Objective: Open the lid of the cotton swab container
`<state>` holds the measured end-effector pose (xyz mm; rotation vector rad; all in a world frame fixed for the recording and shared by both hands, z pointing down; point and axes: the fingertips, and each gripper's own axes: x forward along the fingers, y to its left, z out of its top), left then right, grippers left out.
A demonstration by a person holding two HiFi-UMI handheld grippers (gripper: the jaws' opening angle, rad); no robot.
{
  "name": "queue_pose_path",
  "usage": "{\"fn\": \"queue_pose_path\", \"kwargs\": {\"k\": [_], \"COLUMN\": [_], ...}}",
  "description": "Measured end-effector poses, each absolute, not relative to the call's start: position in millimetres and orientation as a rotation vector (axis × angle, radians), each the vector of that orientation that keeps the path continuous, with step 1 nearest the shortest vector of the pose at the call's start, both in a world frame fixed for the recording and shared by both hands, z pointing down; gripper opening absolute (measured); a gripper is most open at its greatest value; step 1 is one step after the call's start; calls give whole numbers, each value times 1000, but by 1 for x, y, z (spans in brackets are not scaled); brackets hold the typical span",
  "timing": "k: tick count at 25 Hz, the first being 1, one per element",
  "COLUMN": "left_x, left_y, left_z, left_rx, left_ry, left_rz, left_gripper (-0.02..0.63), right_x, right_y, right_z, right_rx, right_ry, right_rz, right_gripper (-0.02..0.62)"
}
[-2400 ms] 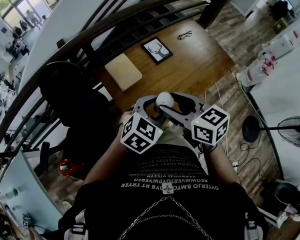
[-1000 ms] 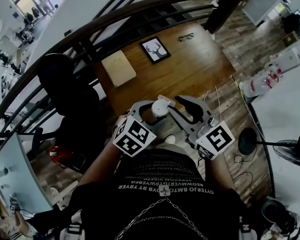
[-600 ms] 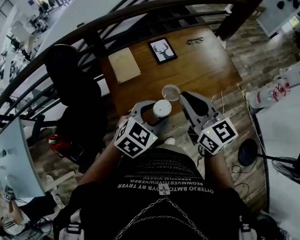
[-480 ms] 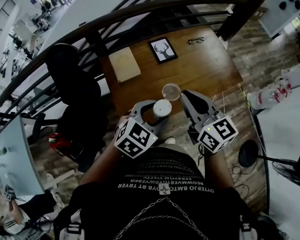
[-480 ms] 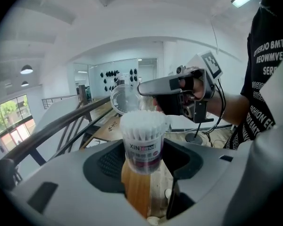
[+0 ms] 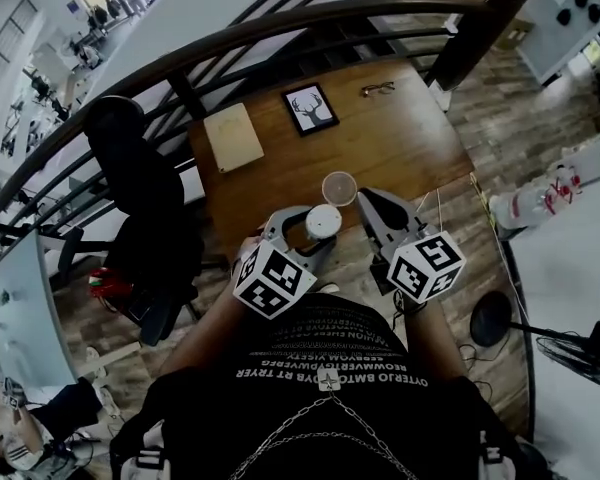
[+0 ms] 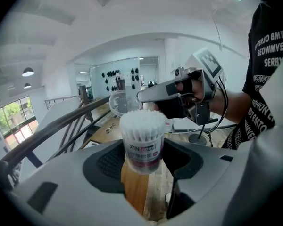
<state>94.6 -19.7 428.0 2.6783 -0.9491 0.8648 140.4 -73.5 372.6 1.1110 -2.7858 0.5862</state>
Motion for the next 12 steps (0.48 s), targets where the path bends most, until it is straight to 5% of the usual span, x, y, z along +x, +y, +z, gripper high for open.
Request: {"fn": "queue_pose_path", "kwargs": {"k": [12], "left_x": [141], "left_y": [-22], "left_z": [438], "left_rx": [2646], "left_ry": [-1030], "left_rz": [861], "left_gripper": [264], "right_x": [181], "right_y": [-79], "right_z": [413], "right_rx": [1072], "right_ry": [-2670], "right_rz": [685], "right_gripper": [15]}}
